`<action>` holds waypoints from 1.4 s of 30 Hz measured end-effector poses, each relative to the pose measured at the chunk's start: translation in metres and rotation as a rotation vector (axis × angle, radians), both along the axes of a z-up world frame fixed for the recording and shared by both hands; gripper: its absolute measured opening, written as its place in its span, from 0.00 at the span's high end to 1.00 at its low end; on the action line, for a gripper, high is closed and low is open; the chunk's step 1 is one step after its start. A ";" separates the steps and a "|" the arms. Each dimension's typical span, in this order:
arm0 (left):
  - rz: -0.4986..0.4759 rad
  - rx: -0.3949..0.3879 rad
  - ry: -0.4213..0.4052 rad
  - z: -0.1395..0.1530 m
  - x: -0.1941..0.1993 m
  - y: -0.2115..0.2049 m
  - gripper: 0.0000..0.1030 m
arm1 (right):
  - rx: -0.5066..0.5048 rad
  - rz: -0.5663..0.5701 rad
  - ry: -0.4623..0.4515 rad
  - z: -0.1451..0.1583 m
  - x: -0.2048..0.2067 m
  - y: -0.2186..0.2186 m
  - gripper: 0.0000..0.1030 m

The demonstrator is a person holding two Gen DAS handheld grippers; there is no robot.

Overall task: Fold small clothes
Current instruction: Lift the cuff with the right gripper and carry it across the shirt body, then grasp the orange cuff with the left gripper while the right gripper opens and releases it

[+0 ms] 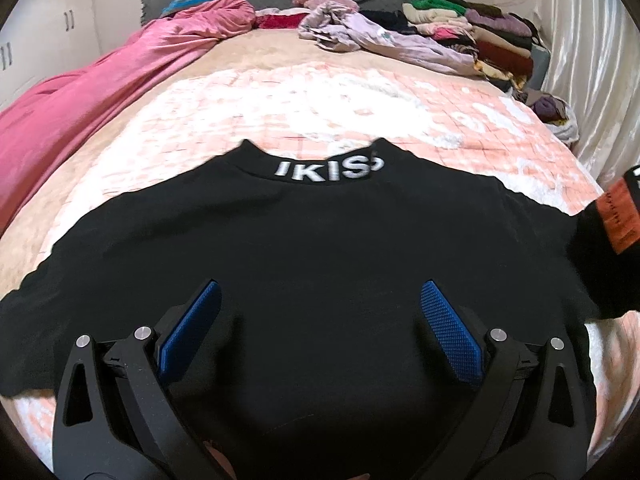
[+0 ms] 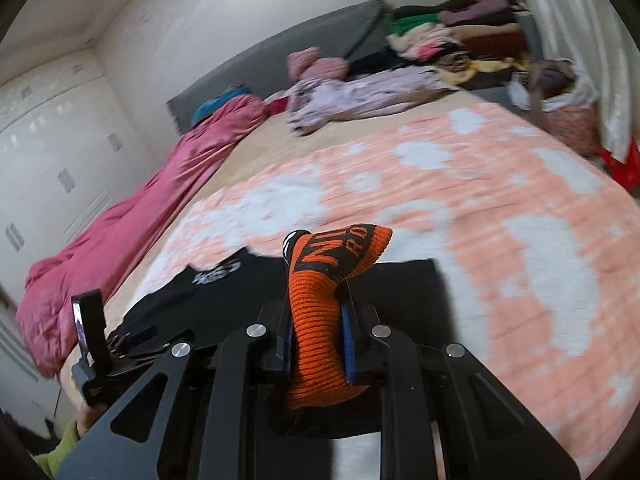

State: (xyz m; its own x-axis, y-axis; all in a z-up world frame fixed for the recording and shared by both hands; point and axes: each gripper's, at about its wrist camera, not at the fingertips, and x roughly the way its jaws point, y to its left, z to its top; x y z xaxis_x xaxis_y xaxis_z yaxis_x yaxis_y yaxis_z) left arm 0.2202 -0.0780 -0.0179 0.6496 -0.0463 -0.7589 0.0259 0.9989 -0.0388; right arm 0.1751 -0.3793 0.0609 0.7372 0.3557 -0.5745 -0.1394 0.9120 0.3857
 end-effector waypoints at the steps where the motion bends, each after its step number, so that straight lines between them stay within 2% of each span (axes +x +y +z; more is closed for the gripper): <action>1: 0.007 -0.011 -0.002 0.000 -0.001 0.005 0.09 | -0.006 0.018 0.001 0.000 0.002 0.010 0.84; 7: 0.023 -0.089 -0.013 -0.002 -0.008 0.034 0.09 | -0.015 0.116 0.032 -0.006 0.020 0.068 0.84; 10: -0.026 -0.227 -0.018 -0.003 -0.012 0.048 0.09 | -0.011 0.150 0.046 -0.010 0.029 0.092 0.84; 12: -0.056 -0.285 -0.024 -0.003 -0.014 0.051 0.09 | -0.007 0.168 0.059 -0.014 0.037 0.107 0.84; 16: -0.105 -0.292 -0.040 -0.003 -0.018 0.047 0.09 | 0.013 0.188 0.082 -0.019 0.050 0.127 0.81; 20: -0.145 -0.350 -0.035 -0.006 -0.020 0.045 0.09 | 0.023 0.198 0.092 -0.023 0.058 0.139 0.76; 21: -0.152 -0.357 -0.034 -0.006 -0.021 0.045 0.09 | 0.027 0.197 0.093 -0.024 0.059 0.141 0.71; 26: -0.195 -0.398 -0.032 -0.006 -0.023 0.040 0.09 | 0.041 0.193 0.079 -0.026 0.057 0.136 0.70; 33: -0.226 -0.424 -0.006 -0.011 -0.022 0.031 0.11 | 0.035 0.117 0.066 -0.025 0.051 0.109 0.64; 36: -0.184 -0.402 0.022 -0.015 -0.013 0.030 0.24 | 0.039 0.075 0.068 -0.027 0.046 0.093 0.62; 38: -0.151 -0.382 0.028 -0.017 -0.008 0.032 0.52 | 0.039 0.047 0.067 -0.029 0.042 0.083 0.61; 39: -0.143 -0.372 0.024 -0.017 -0.006 0.034 0.62 | 0.035 0.032 0.067 -0.030 0.040 0.078 0.61; 40: -0.136 -0.358 0.019 -0.017 -0.005 0.035 0.80 | 0.028 0.018 0.066 -0.030 0.039 0.075 0.61; 41: -0.131 -0.351 0.011 -0.016 -0.003 0.037 0.91 | 0.016 0.002 0.066 -0.031 0.037 0.070 0.61; 42: -0.126 -0.369 -0.005 -0.015 -0.004 0.043 0.91 | 0.000 -0.015 0.065 -0.033 0.035 0.066 0.61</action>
State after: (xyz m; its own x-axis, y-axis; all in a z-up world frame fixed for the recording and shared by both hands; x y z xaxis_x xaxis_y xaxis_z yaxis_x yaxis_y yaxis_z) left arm 0.2162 -0.0351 -0.0326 0.6252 -0.3953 -0.6729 0.1490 0.9068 -0.3943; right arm 0.2098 -0.3132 0.0283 0.7040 0.3446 -0.6210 -0.1003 0.9138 0.3935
